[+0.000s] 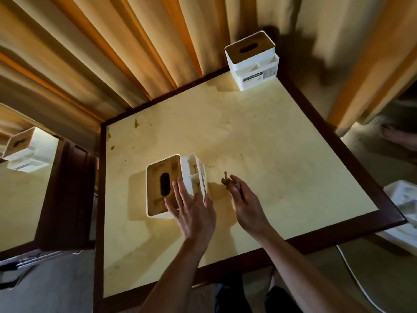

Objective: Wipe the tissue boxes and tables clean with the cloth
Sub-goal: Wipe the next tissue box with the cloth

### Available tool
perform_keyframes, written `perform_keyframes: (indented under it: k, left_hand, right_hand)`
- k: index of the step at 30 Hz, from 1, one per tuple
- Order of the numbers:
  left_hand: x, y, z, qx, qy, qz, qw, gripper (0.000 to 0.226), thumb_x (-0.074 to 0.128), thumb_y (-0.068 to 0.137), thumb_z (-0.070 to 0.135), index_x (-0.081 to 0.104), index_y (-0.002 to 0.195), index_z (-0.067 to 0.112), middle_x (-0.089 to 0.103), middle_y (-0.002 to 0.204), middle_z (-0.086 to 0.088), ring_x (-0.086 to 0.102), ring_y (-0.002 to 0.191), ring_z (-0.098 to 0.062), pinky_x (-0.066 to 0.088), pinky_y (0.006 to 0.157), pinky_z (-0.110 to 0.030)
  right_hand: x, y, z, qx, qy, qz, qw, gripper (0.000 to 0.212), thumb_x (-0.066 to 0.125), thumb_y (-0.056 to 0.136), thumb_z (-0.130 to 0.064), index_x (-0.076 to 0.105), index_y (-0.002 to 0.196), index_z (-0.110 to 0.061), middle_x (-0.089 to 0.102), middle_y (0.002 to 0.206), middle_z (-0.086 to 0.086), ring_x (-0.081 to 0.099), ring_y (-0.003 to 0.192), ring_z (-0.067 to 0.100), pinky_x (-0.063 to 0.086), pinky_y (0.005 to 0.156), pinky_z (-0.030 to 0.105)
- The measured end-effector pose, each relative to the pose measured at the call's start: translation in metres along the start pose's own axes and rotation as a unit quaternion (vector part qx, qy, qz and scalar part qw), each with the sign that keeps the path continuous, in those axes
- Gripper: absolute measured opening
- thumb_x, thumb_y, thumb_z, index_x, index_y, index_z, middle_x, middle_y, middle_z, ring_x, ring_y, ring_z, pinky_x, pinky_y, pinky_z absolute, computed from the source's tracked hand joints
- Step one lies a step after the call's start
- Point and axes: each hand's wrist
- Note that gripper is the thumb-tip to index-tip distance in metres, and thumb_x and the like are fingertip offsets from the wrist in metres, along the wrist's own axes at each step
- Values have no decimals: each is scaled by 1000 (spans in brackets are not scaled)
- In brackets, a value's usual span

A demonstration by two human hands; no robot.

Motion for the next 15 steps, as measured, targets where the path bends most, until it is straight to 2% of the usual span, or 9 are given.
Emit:
perform_keyframes:
  k: [3, 6, 8, 10, 12, 14, 15]
  left_hand:
    - [-17, 5, -14, 20, -81, 57, 995, 37, 53, 93, 42, 74, 83, 13, 35, 157, -17, 28, 147, -33, 24, 114, -51]
    - [-35, 7, -28, 16, -154, 51, 987, 44, 49, 92, 46, 65, 72, 11, 42, 153, -16, 41, 141, -31, 41, 105, -47]
    - [-44, 7, -39, 4, -197, 36, 980, 41, 52, 93, 43, 69, 81, 7, 44, 152, -12, 54, 126, -22, 51, 93, -34]
    - [-53, 7, -49, -15, -227, 27, 973, 45, 54, 92, 45, 73, 98, 6, 44, 151, -5, 60, 108, -10, 52, 76, -17]
    - [-61, 6, -59, -54, -260, 11, 964, 53, 51, 88, 57, 73, 109, 13, 47, 148, 1, 64, 105, -15, 53, 69, -22]
    - [-68, 4, -66, -92, -301, 10, 949, 43, 57, 88, 54, 70, 115, 24, 51, 145, 4, 67, 104, -20, 55, 65, -25]
    - [-70, 3, -69, -104, -309, 13, 945, 36, 61, 90, 49, 68, 117, 26, 51, 144, 7, 67, 104, -21, 55, 62, -21]
  right_hand:
    - [2, 7, -1, 1, 22, 9, 1000, 24, 40, 105, -28, 50, 113, -48, 65, 116, -17, 58, 107, -10, 43, 82, 7]
    - [6, 14, 2, -11, 38, 15, 999, 26, 40, 104, -29, 56, 121, -41, 65, 124, -10, 58, 111, 0, 42, 92, 22]
    - [9, 16, 0, -22, 46, 11, 999, 29, 40, 104, -27, 59, 127, -31, 64, 126, -11, 57, 114, 0, 42, 95, 25]
    - [11, 16, -5, -28, 54, 4, 998, 31, 39, 105, -23, 59, 129, -23, 63, 128, -12, 54, 120, -2, 41, 99, 22]
    - [16, 16, -8, -30, 66, -5, 997, 30, 39, 105, -21, 61, 126, -22, 64, 127, -10, 57, 107, -7, 42, 90, 16]
    - [20, 17, -9, -24, 79, -10, 997, 29, 39, 106, -20, 62, 122, -23, 66, 124, -9, 58, 92, -9, 40, 78, 14]
    - [22, 16, -10, -20, 84, -11, 996, 29, 39, 106, -19, 63, 121, -23, 67, 121, -9, 58, 90, -9, 40, 76, 14]
Point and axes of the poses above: each hand's wrist, its own y-axis towards the middle knuckle, its own x-axis out of the palm, z = x × y
